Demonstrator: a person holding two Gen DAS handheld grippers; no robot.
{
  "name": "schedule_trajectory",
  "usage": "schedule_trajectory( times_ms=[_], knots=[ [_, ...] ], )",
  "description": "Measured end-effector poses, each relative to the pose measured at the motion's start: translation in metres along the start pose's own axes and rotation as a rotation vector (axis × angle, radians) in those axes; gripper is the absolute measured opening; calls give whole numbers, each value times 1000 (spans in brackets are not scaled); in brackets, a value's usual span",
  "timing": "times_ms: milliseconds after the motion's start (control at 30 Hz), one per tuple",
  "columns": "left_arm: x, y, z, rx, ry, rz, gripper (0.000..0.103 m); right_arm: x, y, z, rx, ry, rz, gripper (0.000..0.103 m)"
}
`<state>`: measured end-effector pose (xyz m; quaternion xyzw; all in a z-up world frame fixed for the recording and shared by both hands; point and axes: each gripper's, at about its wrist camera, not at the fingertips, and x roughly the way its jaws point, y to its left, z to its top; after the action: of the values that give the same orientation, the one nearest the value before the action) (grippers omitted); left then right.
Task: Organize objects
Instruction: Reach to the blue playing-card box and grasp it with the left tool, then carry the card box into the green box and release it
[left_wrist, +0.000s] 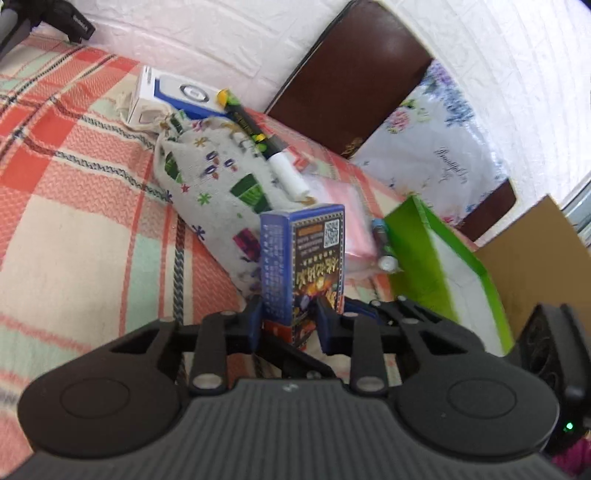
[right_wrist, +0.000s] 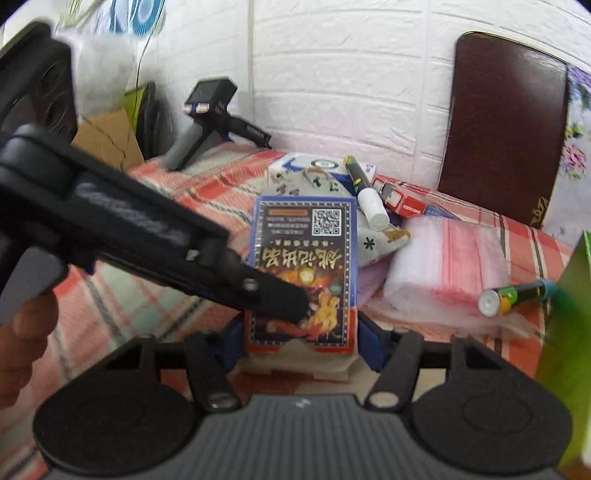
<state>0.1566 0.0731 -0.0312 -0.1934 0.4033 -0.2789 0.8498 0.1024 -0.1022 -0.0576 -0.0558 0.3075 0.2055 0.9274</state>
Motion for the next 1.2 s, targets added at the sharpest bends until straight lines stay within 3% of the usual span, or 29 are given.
schedule_trajectory(
  times_ms=[133,300,433,600,667,700,733,967,1200],
  knots=[
    [-22,-26,-1,26,-33,-35,32,-36,11,-3,-24,-93,-49,60],
    [-24,-88,14,166,-78,-89,32,-87,-11,6,7,-233,-148,60],
    [9,-142,22,246,-41,-156,33,-125,-46,-1,61,-289,-268,60],
    [73,-203,12,330,55,-215,36,-147,-101,-24,194,-277,-418,62],
    [99,-220,4,364,92,-213,39,-150,-120,-35,239,-258,-494,66],
    [109,-227,-1,387,100,-192,39,-149,-127,-40,256,-239,-535,77],
    [116,-232,-4,407,99,-161,39,-148,-138,-48,273,-228,-569,80],
    [94,-217,-6,405,45,-92,42,-161,-138,-65,313,-244,-583,79],
    [31,-135,-7,269,-27,60,44,-163,-94,-52,222,-332,-475,76]
  ],
)
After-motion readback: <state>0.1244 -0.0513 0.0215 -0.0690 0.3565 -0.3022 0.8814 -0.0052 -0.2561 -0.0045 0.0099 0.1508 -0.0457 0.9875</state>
